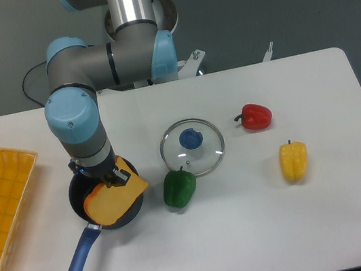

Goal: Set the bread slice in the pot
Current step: 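Tilt the bread slice flat and lower it into the saucepan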

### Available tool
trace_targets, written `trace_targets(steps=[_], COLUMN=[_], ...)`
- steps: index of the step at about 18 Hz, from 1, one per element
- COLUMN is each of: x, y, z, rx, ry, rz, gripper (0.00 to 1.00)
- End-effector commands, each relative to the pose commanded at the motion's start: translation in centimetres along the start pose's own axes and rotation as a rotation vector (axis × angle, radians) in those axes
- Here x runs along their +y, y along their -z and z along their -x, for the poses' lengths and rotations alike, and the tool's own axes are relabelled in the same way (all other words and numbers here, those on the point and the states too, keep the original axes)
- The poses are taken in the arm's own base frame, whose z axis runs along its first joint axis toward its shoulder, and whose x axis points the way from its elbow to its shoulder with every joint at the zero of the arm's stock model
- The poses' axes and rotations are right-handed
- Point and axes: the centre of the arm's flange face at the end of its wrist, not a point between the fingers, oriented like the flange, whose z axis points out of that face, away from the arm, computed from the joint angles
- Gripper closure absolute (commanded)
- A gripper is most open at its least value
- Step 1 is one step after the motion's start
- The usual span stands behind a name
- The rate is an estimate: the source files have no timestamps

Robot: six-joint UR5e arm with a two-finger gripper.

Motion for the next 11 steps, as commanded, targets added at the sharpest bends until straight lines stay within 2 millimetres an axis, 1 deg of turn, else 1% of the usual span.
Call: trace_targets(steps=[4,8,11], x=[-0.11,-0.09,0.04], y=[-0.46,-0.47,0.16], z=[-0.09,-0.1,-0.26], rx=[0.002,0.003,-0.001], ry=[-0.001,-0.003,-0.005], rz=[0.008,0.009,0.001], gripper=[0.82,0.82,0.82])
